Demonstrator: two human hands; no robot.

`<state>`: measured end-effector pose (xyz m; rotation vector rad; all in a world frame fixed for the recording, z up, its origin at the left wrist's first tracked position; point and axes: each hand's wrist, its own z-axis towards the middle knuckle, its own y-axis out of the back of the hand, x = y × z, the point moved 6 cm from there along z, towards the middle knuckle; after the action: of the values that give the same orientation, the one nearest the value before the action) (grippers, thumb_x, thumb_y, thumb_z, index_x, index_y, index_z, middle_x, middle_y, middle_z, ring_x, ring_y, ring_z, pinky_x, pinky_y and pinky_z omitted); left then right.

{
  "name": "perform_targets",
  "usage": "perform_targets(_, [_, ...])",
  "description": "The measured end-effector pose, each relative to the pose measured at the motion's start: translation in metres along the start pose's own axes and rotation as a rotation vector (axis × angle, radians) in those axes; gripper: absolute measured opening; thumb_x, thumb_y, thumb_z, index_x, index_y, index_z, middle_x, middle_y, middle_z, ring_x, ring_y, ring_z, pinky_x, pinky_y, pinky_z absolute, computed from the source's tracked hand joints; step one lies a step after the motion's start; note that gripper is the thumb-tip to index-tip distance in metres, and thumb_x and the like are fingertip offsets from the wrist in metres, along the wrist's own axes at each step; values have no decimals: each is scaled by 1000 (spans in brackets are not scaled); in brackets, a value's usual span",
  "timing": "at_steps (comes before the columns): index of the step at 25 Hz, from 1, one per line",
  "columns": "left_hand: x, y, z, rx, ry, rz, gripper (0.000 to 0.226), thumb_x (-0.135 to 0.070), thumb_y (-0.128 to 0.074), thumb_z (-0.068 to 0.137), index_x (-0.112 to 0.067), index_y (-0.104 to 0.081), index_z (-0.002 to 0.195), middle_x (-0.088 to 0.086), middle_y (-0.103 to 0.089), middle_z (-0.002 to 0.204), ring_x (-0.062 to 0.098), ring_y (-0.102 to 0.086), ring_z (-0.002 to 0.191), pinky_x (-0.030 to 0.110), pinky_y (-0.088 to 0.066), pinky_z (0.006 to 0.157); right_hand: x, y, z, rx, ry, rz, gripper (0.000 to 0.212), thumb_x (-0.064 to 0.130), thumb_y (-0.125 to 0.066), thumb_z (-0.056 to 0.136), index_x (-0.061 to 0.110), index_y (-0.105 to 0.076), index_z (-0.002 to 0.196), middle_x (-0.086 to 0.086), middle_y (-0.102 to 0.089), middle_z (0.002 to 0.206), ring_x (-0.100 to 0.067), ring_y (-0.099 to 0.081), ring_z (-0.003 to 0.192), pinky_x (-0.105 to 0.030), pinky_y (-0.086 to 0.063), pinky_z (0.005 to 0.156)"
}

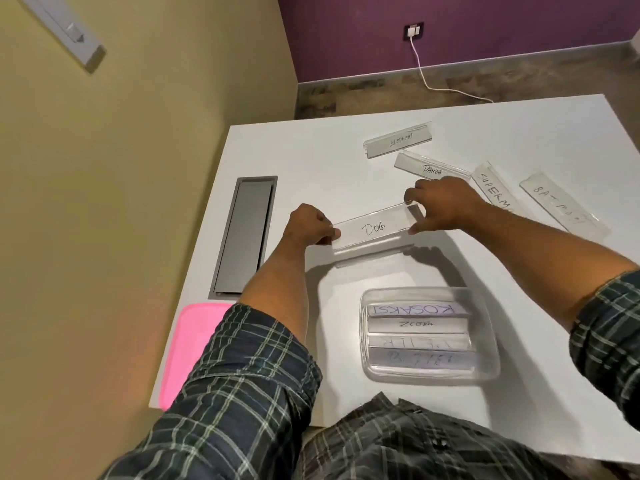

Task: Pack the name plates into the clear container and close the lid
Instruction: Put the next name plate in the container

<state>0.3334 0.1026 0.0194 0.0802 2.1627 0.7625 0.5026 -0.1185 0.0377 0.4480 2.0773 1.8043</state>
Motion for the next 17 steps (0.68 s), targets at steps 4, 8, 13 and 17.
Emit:
perform_targets(4, [-14, -22, -37, 169, -41, -58, 39, -4, -90, 68, 18, -70, 93, 26, -71, 82, 26, -70, 66, 31, -63, 73, 0, 23, -58, -37, 177, -89, 64, 74, -74, 62, 24, -62, 99, 0, -57, 90, -26, -60, 66, -24, -26, 53])
perform_targets(8, [-23, -48, -65, 319, -5, 25, 38, -7, -88, 71, 14, -72, 98, 19, -75, 83, 20, -70, 69, 29, -62, 79, 3, 35, -102, -91, 310, 34, 63, 70, -76, 64, 17, -61, 95, -4, -57, 99, -27, -55, 70, -28, -39, 58])
perform_targets(13, [-25, -88, -89, 523, 70, 259, 44, -12, -91, 67, 10, -73, 101, 15, -78, 89, 21, -76, 80, 24, -62, 71, 17, 11, -155, -36, 300, 188, 59, 67, -76, 67, 20, -48, 88, 5, -57, 75, -25, -52, 64, -29, -33, 57])
perform_targets(17, [-14, -115, -100, 614, 114, 365, 55, -13, -95, 61, 10, -71, 105, 14, -78, 98, 25, -77, 84, 27, -62, 73, 32, -20, -182, 14, 296, 234, 57, 64, -76, 68, 17, -50, 87, 3, -61, 72, -25, -54, 64, -28, -32, 57])
